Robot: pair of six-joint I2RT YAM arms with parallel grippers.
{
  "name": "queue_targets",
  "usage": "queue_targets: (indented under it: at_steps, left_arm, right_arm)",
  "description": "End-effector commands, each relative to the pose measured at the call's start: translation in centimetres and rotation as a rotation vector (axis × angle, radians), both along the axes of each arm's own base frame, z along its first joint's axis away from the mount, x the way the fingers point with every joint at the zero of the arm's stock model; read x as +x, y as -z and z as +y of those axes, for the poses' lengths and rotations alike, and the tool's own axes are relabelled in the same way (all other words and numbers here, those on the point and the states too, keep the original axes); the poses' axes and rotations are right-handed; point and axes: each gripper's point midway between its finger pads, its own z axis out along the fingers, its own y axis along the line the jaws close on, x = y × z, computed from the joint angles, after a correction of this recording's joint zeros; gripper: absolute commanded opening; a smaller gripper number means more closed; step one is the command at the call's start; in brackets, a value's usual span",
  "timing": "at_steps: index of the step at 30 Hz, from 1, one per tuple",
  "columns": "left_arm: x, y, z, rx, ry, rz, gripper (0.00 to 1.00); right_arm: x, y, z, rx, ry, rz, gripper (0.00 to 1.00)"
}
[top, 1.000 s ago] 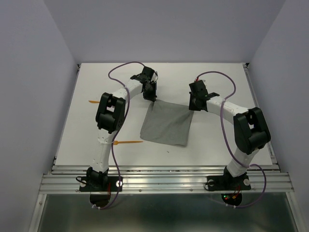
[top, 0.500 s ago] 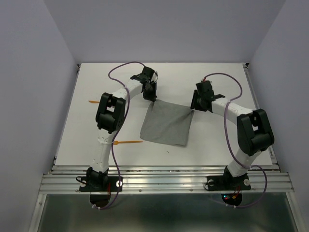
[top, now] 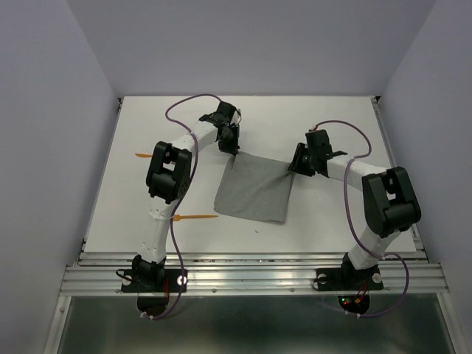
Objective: Fold the napkin into a case and place the utensils inside
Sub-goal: Smooth out the upper triangle-folded napkin at the center of the board.
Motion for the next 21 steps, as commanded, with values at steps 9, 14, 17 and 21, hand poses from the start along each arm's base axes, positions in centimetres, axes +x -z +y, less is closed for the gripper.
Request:
queue_targets:
  at_steps: [9, 14, 17, 21]
  left_arm:
    - [-0.4, -0.7, 1.3, 0.037, 0.002, -0.002, 0.0]
    - [-0.3, -0.9, 1.3, 0.033, 0.001, -0.007, 0.0]
    - [-0.3, -0.9, 1.3, 0.033, 0.001, -0.007, 0.0]
    - [-0.3, -0.8, 1.3, 0.034, 0.003, -0.006, 0.0]
  right_arm:
    - [2.0, 0.2, 1.8, 0.057, -0.041, -0.024, 0.32]
    - [2.3, -0.3, 2.0, 0.066, -0.041, -0.043, 0.34]
    - [2.4, -0.3, 1.7, 0.054, -0.032, -0.047, 0.23]
    - [2.2, -0.7, 1.4, 0.045, -0.018, -0.06, 0.26]
